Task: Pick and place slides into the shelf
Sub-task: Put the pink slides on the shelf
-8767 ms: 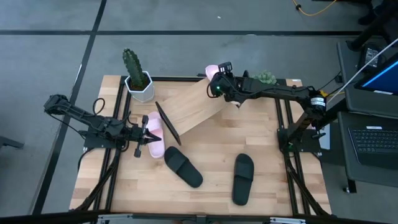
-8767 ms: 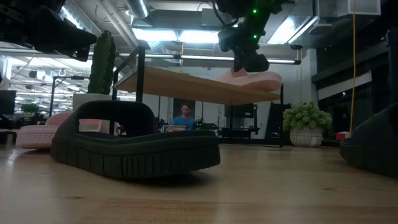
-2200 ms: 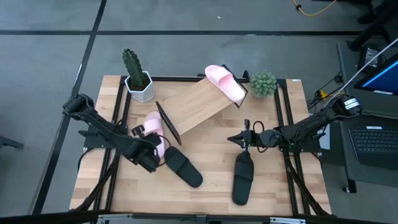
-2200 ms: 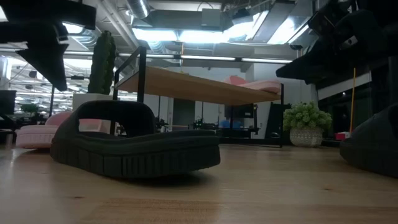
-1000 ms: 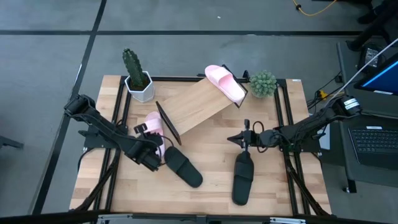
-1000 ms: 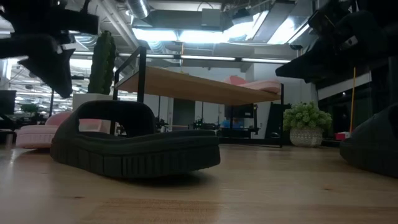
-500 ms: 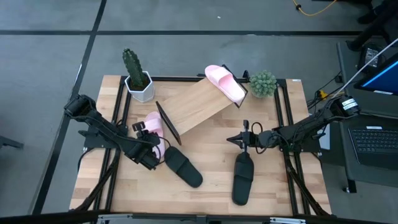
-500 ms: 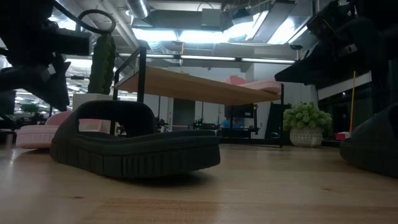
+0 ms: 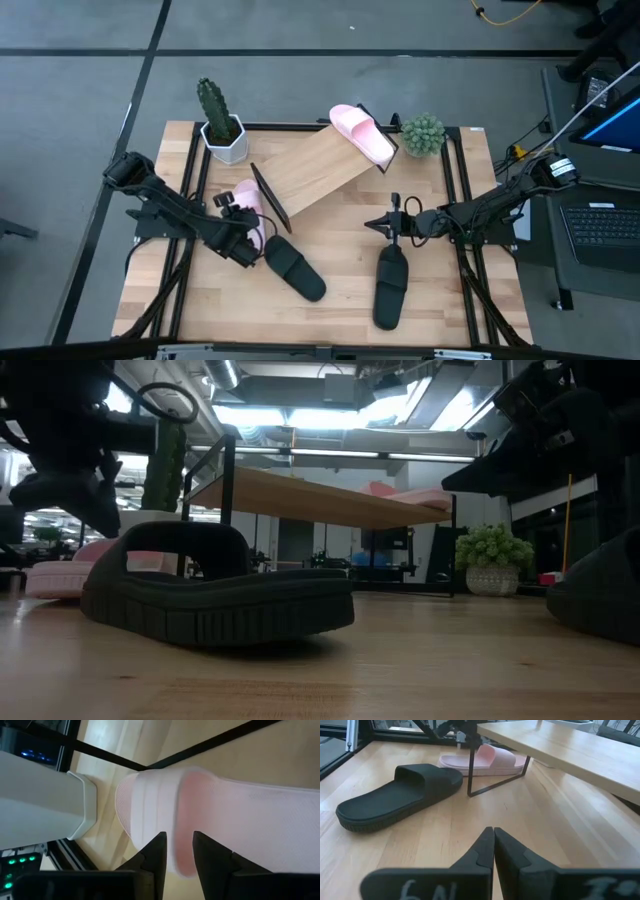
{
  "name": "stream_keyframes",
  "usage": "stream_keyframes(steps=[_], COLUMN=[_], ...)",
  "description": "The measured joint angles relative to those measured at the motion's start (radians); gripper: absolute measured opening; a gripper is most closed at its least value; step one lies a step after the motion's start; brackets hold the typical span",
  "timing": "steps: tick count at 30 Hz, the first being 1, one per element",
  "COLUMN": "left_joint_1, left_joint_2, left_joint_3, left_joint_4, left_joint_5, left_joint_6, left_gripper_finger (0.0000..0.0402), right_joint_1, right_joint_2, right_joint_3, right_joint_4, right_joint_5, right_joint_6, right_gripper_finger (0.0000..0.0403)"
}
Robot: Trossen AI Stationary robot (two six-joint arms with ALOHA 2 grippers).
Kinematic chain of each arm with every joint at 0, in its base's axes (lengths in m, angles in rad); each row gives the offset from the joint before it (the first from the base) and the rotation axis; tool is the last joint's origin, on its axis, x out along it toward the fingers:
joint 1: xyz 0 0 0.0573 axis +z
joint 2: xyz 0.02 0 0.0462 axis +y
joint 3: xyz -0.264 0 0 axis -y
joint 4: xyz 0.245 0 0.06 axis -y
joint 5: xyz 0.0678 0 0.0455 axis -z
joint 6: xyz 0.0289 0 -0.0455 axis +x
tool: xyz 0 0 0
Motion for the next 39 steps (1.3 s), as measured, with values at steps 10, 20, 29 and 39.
stream_keyframes(steps=[10,20,29,39], left_joint_1=[0.047,0.102,0.082,-0.02], left_joint_2=[0.0,0.0,0.0,0.0], left_joint_3=[0.0,0.0,0.0,-0.001], left_joint_4=[0.027,0.054,0.053,0.054], left_joint_5=[0.024,0.026,0.028,-0.025], left_joint_6=[0.023,0.1,0.096,0.062], left_gripper_finger=[0.0087,0.0087,0.0087,0.0087], right_joint_1=[0.0,0.0,0.0,0.0], right_joint_2=[0.0,0.0,0.0,0.0], right_joint_3=[0.0,0.0,0.0,0.0], right_joint_4=[0.0,0.0,-0.001,-0.002], right_joint_5=[0.0,0.0,0.0,0.0], right_joint_6=[0.0,0.0,0.0,0.003], right_gripper_finger=[0.0014,0.0014,0.0014,0.0014])
